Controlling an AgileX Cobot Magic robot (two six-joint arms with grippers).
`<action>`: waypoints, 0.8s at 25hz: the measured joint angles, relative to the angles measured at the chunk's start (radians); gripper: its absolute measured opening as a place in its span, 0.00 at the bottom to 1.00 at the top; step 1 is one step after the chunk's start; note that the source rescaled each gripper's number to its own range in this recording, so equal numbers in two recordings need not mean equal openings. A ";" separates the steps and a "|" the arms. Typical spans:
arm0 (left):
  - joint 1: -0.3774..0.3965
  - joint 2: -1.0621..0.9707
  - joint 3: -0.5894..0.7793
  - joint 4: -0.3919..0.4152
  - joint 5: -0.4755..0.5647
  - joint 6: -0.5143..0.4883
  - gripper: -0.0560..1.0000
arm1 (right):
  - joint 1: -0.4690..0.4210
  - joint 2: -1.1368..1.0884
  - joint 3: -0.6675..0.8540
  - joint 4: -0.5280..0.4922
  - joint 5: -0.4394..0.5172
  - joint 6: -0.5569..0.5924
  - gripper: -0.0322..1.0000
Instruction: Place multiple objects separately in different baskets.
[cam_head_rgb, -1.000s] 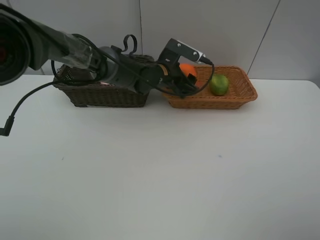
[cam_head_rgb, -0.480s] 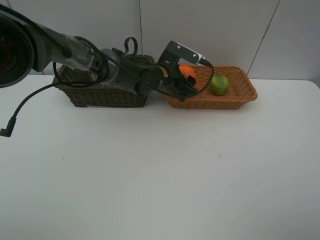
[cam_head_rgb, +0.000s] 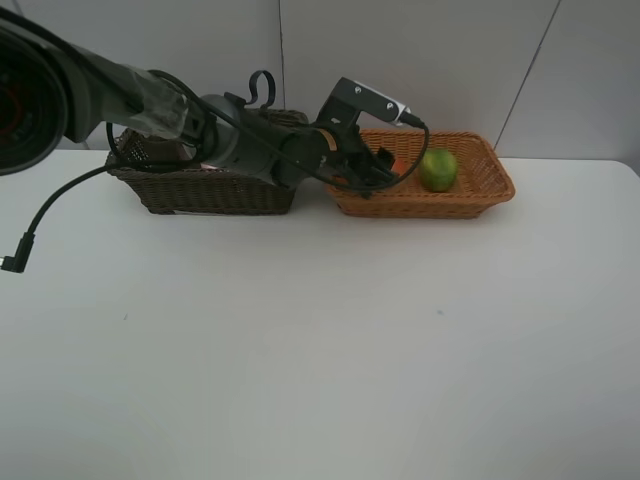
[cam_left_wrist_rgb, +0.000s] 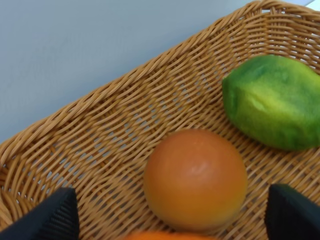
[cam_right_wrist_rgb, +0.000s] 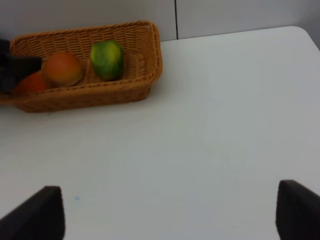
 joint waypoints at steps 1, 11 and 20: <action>0.000 0.000 0.000 -0.008 0.000 0.000 0.96 | 0.000 0.000 0.000 0.000 0.000 0.000 0.86; 0.005 -0.130 0.000 -0.024 0.224 0.000 0.96 | 0.000 0.000 0.000 0.000 0.000 0.000 0.86; 0.156 -0.361 0.015 -0.032 0.726 -0.032 1.00 | 0.000 0.000 0.000 0.000 0.000 0.000 0.86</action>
